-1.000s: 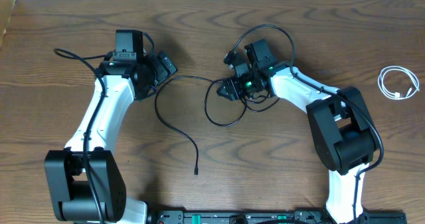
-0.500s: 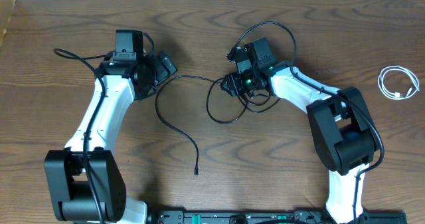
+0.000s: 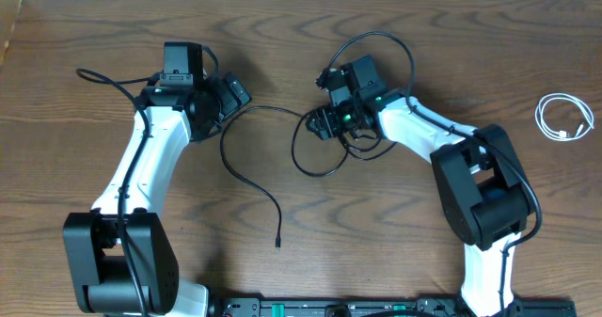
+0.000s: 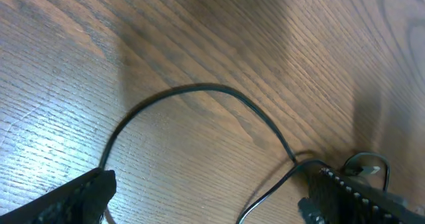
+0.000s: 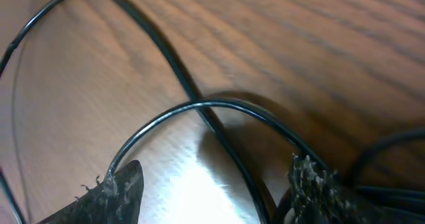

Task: Untangle cables

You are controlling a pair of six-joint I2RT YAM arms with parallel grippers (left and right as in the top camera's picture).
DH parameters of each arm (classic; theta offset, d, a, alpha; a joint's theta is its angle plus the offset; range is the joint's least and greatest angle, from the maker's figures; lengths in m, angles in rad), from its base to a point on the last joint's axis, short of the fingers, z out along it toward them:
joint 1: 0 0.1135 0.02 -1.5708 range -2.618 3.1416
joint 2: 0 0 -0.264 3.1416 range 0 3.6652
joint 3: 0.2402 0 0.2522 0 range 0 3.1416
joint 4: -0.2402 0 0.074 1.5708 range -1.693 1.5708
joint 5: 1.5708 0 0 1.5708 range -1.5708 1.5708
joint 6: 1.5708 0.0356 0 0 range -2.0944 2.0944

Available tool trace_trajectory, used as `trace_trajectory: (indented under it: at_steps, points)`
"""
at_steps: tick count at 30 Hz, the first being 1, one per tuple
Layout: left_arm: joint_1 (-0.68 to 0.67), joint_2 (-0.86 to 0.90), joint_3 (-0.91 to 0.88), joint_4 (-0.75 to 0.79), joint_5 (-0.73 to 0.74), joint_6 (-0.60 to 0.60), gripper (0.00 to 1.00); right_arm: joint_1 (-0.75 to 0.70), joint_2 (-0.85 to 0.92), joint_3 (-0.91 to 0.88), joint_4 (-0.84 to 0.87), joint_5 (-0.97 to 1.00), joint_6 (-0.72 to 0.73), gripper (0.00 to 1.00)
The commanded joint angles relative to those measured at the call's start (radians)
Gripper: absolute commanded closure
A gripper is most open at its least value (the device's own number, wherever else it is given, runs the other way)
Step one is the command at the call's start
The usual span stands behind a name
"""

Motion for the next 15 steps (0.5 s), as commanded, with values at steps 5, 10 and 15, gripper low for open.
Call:
trace_trajectory:
  at_steps: [5,10,15]
  points:
    - [0.003,0.005,-0.015,-0.003,-0.013,0.006,0.02,0.089,-0.023,-0.006,0.015,-0.015,0.006,0.29]
    - [0.003,0.005,-0.015,-0.003,-0.013,0.006,0.02,0.121,-0.023,-0.006,0.014,0.041,0.006,0.25]
    - [0.003,0.005,-0.015,-0.003,-0.013,0.006,0.02,0.116,-0.031,0.0,0.001,0.029,0.006,0.27]
